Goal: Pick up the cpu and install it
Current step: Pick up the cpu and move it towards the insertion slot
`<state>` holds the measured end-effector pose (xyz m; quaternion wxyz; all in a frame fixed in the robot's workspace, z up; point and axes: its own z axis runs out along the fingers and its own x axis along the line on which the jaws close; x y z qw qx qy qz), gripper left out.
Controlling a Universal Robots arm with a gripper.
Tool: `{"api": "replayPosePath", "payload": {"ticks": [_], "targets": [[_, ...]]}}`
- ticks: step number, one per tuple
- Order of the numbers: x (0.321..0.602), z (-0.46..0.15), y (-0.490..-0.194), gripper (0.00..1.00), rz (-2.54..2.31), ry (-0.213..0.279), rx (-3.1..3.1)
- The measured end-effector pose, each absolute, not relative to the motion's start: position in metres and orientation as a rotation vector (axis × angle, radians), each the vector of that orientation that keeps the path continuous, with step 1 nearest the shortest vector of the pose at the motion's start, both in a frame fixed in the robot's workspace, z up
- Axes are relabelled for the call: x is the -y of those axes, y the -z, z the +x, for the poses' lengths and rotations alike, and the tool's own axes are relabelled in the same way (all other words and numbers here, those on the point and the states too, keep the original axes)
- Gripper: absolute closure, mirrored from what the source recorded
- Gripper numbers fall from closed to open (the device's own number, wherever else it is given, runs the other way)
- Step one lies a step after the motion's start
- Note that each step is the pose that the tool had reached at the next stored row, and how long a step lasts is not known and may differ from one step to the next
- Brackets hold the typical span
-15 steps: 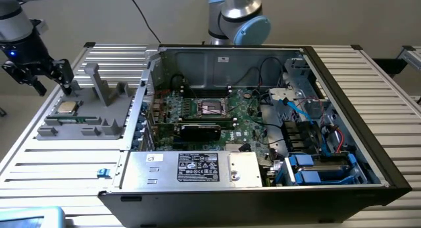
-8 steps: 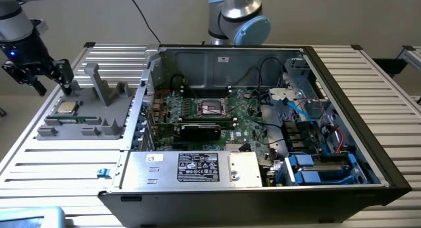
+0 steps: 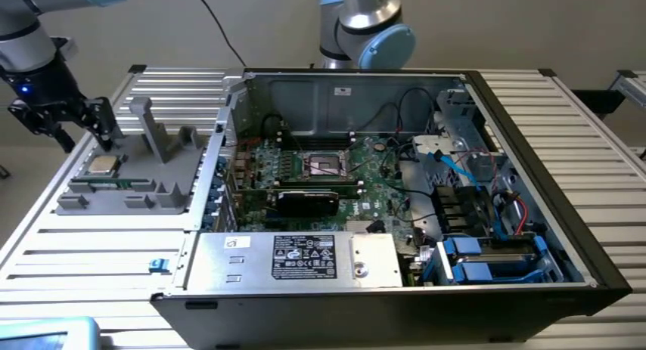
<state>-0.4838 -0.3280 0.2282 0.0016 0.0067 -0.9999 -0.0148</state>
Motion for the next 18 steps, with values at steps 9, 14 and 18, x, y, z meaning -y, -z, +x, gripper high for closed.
{"api": "replayPosePath", "payload": {"ticks": [9, 14, 18], "targets": [[0.328, -0.482, -0.212, 0.28, 0.021, 0.046, 3.133], [0.328, -0.479, -0.206, 0.28, 0.02, 0.051, 3.122], [0.328, -0.477, -0.199, 0.28, 0.019, 0.051, 3.117]]}}
